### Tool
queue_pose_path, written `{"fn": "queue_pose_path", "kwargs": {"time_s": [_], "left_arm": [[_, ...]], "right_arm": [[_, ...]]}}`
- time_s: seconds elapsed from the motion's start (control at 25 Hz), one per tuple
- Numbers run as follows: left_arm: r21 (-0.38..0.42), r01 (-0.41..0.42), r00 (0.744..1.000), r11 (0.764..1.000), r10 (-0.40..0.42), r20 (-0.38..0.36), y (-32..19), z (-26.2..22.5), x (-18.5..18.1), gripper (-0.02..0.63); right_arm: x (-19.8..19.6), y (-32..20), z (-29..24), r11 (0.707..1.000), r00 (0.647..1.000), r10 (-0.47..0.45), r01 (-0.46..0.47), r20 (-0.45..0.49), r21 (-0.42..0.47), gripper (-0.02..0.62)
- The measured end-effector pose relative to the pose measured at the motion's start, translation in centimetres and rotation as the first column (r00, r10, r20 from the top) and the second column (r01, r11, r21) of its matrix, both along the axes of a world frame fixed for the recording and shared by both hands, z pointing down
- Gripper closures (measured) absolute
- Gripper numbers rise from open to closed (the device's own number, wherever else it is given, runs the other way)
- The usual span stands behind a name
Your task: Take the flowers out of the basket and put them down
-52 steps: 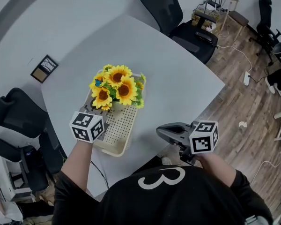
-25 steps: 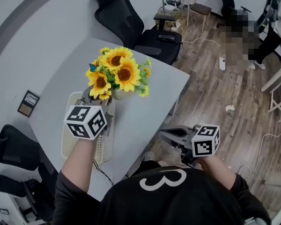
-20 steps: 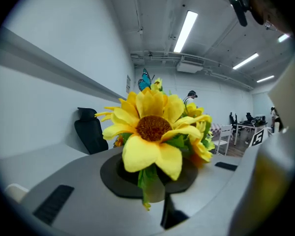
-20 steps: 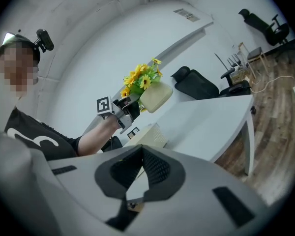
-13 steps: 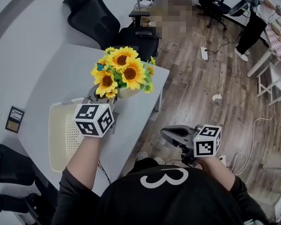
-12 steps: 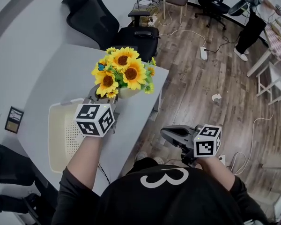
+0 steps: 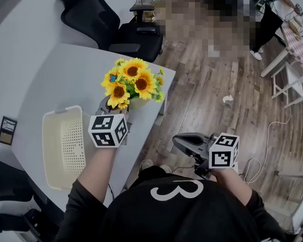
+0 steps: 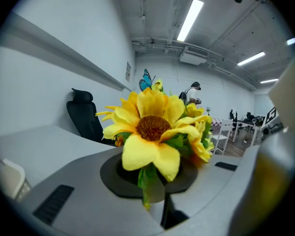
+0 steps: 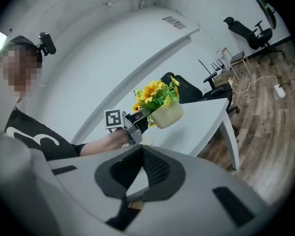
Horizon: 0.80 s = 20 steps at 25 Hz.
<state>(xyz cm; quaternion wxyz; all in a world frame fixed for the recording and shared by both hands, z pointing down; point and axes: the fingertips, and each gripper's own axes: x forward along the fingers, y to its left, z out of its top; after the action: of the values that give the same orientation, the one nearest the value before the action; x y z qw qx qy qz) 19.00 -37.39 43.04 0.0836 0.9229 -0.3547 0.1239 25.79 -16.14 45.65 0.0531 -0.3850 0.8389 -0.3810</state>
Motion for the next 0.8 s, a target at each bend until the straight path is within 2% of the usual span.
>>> {"fn": "queue_pose_path", "kwargs": {"time_s": [0.48, 0.8], "left_arm": [[-0.027, 0.037, 0.995, 0.999, -0.035, 0.09, 1.1, 7.4, -1.4, 0.552], [-0.019, 0.063, 0.995, 0.998, -0.061, 0.085, 0.9, 9.2, -1.9, 0.552]], "right_arm": [[-0.7, 0.2, 2.3, 0.999, 1.0, -0.007, 0.008, 0.02, -0.036, 0.588], [-0.3, -0.3, 2.5, 0.999, 1.0, -0.006, 0.006, 0.005, -0.041, 0.588]]}}
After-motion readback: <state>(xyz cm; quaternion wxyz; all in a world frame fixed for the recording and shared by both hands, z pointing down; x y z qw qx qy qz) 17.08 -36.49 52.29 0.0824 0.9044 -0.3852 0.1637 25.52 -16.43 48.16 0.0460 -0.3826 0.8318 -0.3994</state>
